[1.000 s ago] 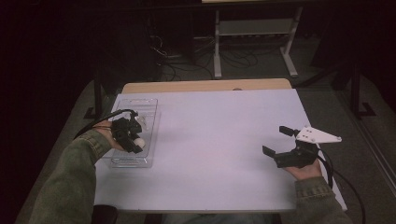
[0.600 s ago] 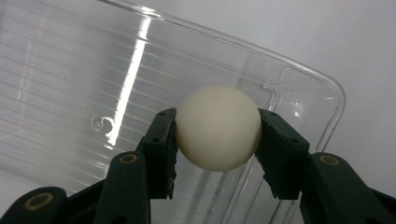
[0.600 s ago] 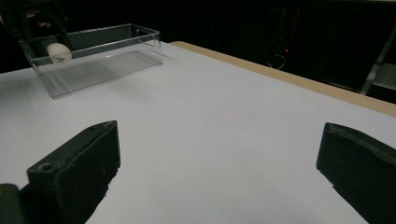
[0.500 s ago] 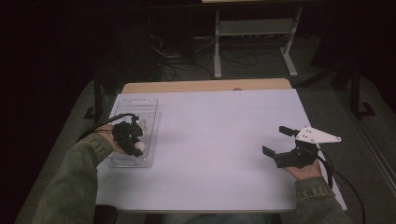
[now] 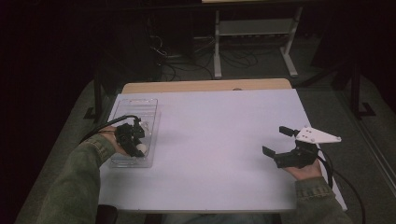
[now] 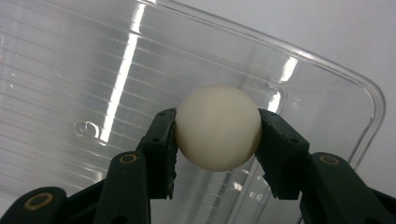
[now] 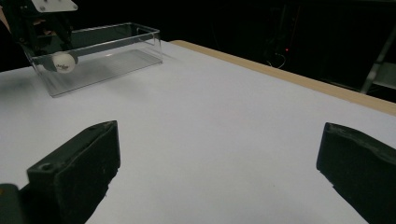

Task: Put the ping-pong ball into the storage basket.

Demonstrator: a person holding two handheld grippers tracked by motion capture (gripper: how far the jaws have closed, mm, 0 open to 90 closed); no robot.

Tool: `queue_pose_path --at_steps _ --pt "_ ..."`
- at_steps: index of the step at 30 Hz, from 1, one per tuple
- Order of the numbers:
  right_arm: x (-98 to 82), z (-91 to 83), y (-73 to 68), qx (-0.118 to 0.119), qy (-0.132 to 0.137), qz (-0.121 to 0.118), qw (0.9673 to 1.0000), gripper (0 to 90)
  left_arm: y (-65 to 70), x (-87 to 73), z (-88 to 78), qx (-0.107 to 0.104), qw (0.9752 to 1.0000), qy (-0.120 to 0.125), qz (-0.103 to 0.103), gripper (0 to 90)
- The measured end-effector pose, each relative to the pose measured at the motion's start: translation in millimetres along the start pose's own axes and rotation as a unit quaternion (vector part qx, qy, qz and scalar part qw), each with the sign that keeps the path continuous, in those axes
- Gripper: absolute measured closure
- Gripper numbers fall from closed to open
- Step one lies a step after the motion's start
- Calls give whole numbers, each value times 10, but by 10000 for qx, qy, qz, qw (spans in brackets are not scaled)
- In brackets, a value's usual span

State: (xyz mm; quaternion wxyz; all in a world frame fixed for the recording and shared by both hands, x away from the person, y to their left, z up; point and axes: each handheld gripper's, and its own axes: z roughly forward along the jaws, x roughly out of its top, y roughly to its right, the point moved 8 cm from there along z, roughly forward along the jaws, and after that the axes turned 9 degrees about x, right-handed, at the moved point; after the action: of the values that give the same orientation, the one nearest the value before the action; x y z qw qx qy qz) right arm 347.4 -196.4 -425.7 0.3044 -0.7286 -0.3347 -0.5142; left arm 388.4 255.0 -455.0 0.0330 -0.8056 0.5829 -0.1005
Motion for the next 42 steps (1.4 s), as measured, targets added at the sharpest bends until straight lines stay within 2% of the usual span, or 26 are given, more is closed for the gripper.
queue_pose_path --at_steps 12,14,20,23,26,30,42 --pt "2 -4 -2 -1 6 2 10000 0 16 3 54 -40 9999 -86 -39 511" --pt "3 -5 -1 -2 11 -6 10000 0 19 9 52 -67 9999 -73 -104 504" --pt "2 -6 0 -3 8 3 10000 0 -8 5 30 -71 9995 -52 -294 390" --pt "1 -4 -1 -2 6 3 10000 0 -44 -1 -1 60 9995 -19 -300 318" --pt "2 -4 -1 -2 6 4 10000 0 -75 -5 -41 130 9990 24 -419 263" --pt "1 -4 -1 1 4 2 10000 0 -113 -15 -96 223 9983 88 -537 215" --pt "2 -5 -4 2 6 7 10000 0 -147 -3 -280 379 9971 255 -601 114"
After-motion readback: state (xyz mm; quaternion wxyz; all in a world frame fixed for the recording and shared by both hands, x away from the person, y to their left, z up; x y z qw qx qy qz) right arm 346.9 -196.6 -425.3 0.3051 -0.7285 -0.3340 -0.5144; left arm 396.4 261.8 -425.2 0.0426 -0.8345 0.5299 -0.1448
